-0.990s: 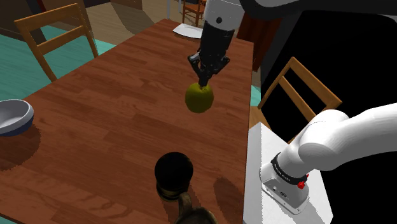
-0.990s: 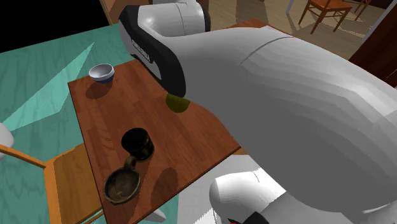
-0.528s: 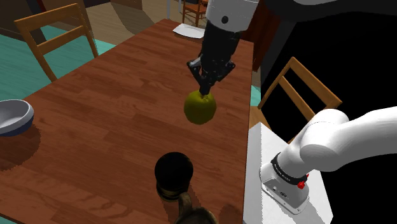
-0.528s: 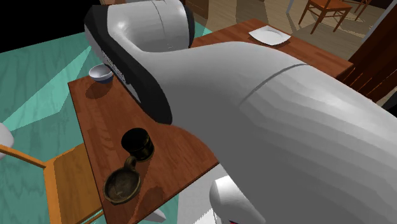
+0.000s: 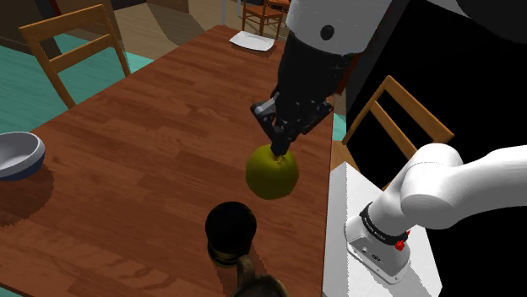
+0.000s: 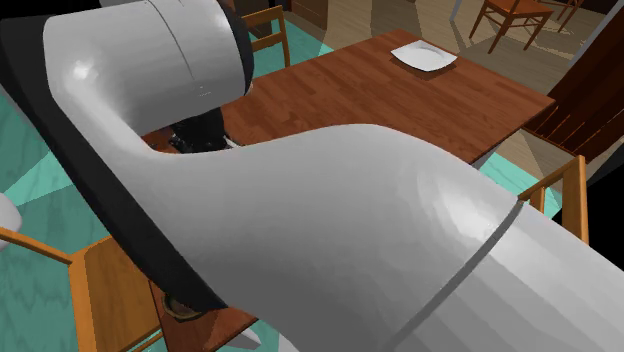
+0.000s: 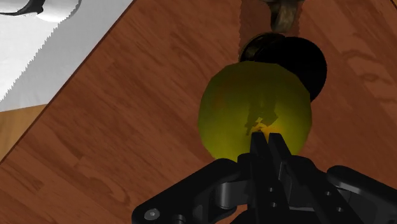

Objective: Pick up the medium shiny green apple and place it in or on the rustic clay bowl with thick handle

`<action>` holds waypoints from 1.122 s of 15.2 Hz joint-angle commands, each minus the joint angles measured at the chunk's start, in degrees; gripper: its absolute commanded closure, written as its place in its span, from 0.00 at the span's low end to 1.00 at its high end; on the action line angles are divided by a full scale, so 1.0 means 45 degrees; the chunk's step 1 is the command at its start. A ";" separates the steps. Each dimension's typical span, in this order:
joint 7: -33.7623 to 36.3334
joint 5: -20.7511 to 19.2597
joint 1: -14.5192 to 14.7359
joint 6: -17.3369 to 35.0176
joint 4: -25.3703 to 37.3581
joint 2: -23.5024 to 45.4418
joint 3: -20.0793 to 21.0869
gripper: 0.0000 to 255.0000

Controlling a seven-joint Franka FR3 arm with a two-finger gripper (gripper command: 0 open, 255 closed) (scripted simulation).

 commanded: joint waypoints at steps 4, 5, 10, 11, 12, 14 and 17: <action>0.1514 0.0497 0.0264 -0.0508 0.0970 0.0039 0.1095 1.00; 0.1826 0.0587 0.0301 -0.0609 0.1195 0.0067 0.1327 1.00; 0.3436 0.0953 0.0320 -0.1064 0.2522 0.0400 0.2617 1.00; 0.3769 0.1004 0.0286 -0.1146 0.2829 0.0506 0.2907 1.00; 0.4281 0.1060 0.0214 -0.1262 0.3315 0.0693 0.3364 1.00; 0.4206 0.1159 0.0275 -0.0966 0.2898 0.0557 0.3407 1.00; 0.4108 0.1300 0.0370 -0.0520 0.2295 0.0383 0.3487 1.00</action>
